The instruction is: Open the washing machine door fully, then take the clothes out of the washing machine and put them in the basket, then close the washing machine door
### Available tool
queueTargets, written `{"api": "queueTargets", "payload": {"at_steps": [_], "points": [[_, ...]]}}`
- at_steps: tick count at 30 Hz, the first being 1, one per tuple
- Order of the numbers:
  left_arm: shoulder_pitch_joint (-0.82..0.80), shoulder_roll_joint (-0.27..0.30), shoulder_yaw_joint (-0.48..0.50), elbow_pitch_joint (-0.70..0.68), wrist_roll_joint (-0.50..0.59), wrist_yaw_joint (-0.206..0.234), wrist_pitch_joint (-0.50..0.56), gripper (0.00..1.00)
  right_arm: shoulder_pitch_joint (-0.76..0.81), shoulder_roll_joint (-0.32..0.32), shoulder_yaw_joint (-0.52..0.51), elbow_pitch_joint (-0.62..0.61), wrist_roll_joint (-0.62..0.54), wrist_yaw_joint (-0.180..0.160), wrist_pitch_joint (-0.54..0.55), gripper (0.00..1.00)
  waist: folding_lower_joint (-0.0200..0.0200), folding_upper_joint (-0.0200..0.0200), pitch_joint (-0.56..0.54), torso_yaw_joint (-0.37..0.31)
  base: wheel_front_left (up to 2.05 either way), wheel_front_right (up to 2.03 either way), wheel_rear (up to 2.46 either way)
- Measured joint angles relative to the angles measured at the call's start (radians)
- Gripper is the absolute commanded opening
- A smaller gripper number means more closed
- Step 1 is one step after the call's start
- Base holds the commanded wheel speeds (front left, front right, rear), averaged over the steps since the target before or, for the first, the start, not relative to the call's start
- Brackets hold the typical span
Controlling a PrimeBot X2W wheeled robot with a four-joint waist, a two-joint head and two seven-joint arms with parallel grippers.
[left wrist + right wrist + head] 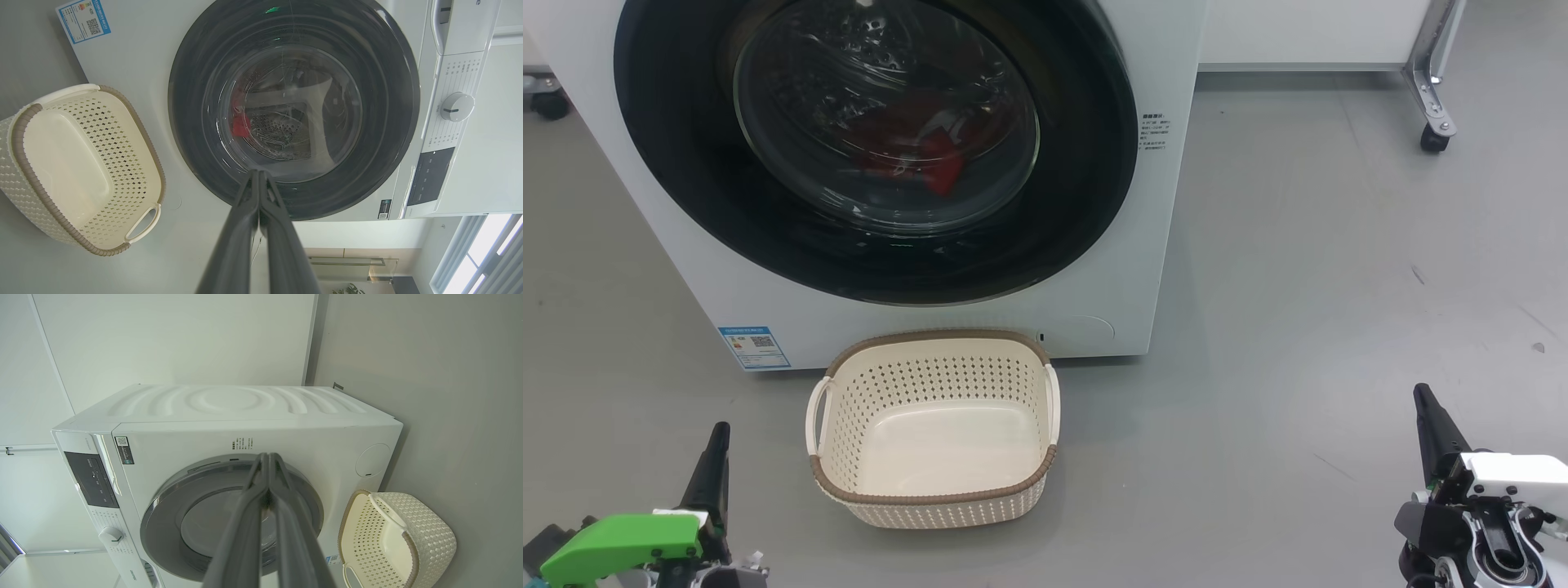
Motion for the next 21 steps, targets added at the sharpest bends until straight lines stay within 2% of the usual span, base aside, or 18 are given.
{"api": "queueTargets", "payload": {"at_steps": [21], "points": [[0.000, 0.000, 0.000, 0.000, 0.000, 0.000, 0.000, 0.00, 0.000, 0.001, 0.000, 0.000, -0.002, 0.000, 0.000, 0.00, 0.0000, 0.0000, 0.000, 0.000, 0.00, 0.00, 0.00]]}}
